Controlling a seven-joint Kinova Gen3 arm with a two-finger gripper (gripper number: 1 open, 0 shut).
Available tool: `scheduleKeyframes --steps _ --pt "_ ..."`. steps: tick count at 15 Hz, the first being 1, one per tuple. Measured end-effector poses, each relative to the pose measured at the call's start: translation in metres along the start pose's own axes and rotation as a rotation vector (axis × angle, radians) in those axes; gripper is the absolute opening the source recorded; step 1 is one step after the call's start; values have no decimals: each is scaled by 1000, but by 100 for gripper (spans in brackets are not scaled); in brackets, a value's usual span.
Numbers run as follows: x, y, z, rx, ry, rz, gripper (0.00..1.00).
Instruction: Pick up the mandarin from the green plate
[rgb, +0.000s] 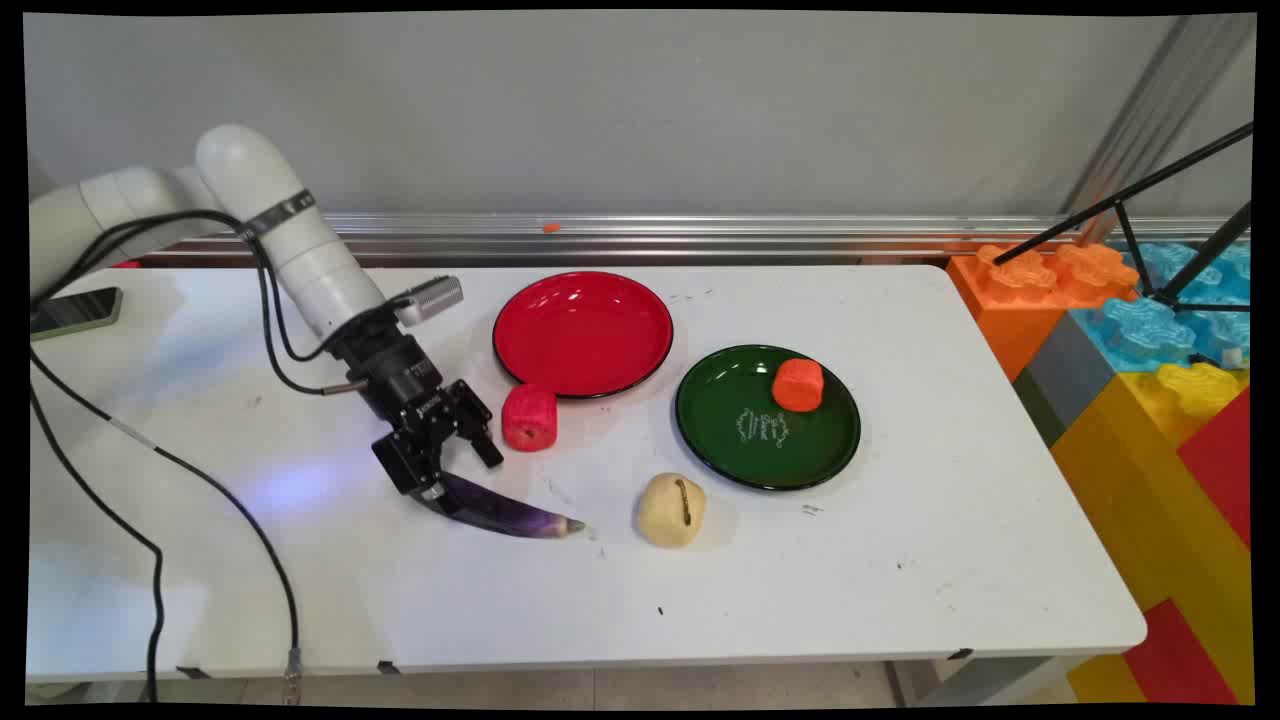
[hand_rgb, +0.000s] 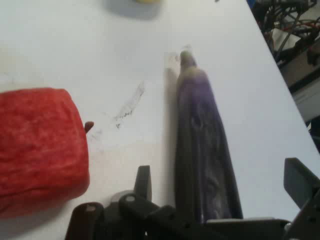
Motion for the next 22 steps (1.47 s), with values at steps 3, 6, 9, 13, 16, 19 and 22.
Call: scheduleKeyframes --steps 3,6,9,13,16,19,22 --pt "6 4 -13 -2 14 11 100" --pt "20 7 -28 -9 39 37 100" --pt "42 9 -37 -14 71 71 100" --pt "78 5 -38 -4 118 111 100" --pt "111 -7 -34 23 152 141 100" --pt "140 -26 -26 60 175 168 100" --pt "157 -42 -18 87 185 186 100"
